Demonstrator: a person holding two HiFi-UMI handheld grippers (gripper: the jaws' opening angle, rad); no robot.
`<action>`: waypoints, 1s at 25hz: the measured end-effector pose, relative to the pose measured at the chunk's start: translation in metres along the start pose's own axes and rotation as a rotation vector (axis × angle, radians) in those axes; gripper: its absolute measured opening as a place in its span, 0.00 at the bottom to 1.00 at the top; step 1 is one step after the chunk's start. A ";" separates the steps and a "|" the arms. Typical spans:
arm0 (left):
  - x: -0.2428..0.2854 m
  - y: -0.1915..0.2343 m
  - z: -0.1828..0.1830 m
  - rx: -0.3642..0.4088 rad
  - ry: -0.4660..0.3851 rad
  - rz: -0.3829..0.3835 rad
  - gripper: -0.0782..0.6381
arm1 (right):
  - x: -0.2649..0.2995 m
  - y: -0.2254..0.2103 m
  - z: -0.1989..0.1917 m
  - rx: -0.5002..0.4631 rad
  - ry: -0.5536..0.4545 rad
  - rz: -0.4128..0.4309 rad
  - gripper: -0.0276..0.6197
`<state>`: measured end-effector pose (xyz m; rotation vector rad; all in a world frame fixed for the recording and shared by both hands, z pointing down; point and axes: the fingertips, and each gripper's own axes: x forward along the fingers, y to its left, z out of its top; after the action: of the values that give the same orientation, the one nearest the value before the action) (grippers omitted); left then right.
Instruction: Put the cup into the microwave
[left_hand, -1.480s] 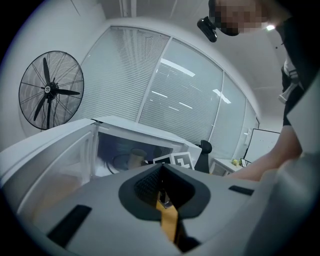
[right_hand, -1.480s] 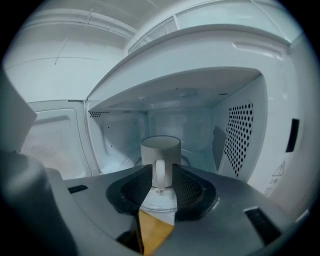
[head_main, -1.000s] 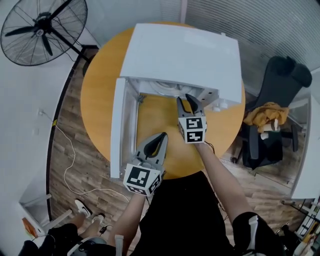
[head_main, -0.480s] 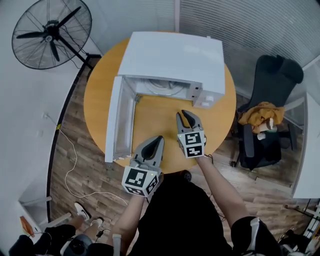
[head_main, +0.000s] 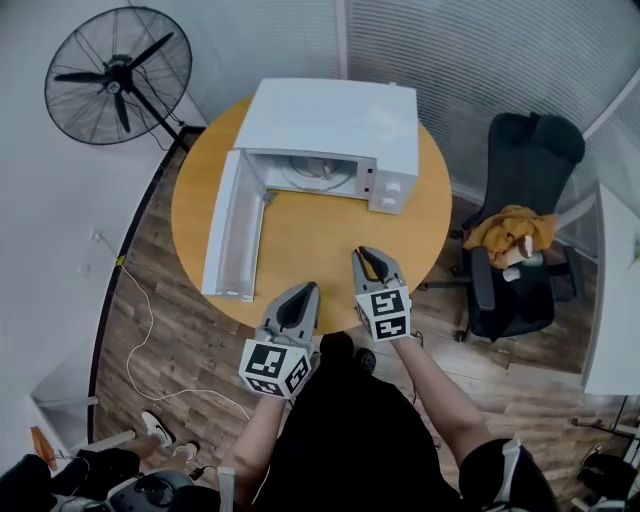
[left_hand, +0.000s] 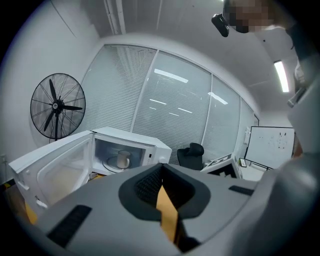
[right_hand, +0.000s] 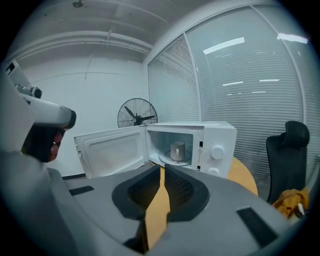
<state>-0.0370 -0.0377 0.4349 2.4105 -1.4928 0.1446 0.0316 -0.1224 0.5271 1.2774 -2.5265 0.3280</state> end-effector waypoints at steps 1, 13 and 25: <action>-0.003 -0.006 0.000 0.005 -0.001 -0.002 0.10 | -0.010 0.002 0.002 0.002 -0.006 0.007 0.06; -0.027 -0.057 -0.001 0.011 -0.021 -0.001 0.10 | -0.111 0.030 0.042 -0.006 -0.110 0.129 0.03; -0.034 -0.064 0.015 0.029 -0.056 -0.010 0.10 | -0.153 0.049 0.071 -0.029 -0.175 0.221 0.06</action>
<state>0.0037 0.0131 0.3998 2.4639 -1.5130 0.0982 0.0674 -0.0032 0.4025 1.0600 -2.8176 0.2343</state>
